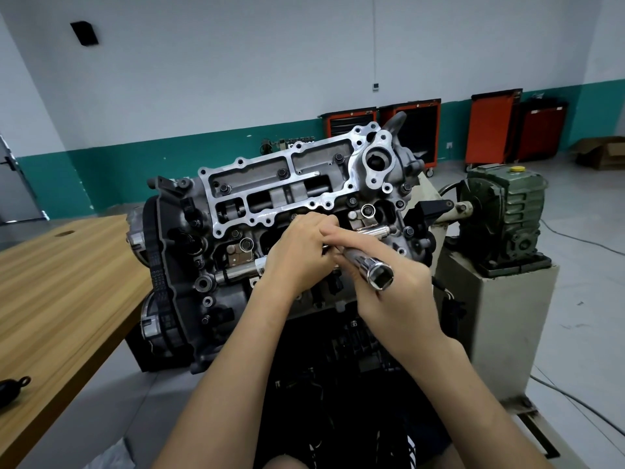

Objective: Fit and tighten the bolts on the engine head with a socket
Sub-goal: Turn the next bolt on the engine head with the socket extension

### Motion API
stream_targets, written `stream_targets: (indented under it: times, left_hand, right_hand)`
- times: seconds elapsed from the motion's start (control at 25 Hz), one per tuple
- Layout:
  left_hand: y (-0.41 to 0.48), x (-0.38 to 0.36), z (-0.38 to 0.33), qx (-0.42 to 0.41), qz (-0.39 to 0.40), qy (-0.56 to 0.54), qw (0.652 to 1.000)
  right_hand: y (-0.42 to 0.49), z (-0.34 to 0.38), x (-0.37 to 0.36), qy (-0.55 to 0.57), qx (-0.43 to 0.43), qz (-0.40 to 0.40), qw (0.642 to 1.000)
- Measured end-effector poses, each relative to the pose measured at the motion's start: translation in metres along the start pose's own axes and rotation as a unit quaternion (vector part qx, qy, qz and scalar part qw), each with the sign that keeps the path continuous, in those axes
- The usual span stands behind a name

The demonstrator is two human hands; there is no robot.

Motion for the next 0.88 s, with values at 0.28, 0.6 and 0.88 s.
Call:
stream_targets:
  times: [0.28, 0.6, 0.88]
  left_hand:
    - [-0.0012, -0.0018, 0.0002, -0.013, -0.010, 0.008, 1.000]
    - [-0.0014, 0.0011, -0.0020, -0.013, 0.001, 0.001, 1.000]
    - [-0.0005, -0.0010, -0.0015, -0.026, 0.008, 0.019, 0.999]
  right_hand:
    - [-0.0037, 0.0013, 0.0046, 0.002, -0.007, -0.028, 1.000]
    - [-0.0007, -0.0043, 0.0064, -0.005, -0.031, -0.054, 0.998]
    - [0.0021, -0.0049, 0.0107, -0.013, -0.013, -0.054, 0.998]
Point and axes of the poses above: each hand's wrist, its own y-axis towards the middle knuckle, its own x-axis out of the back of the hand, z = x × y, the point moved 3 cm from there along y, towards the middle knuckle, and after that the axes turned 15 degrees about -z, right-handed, at the moved point
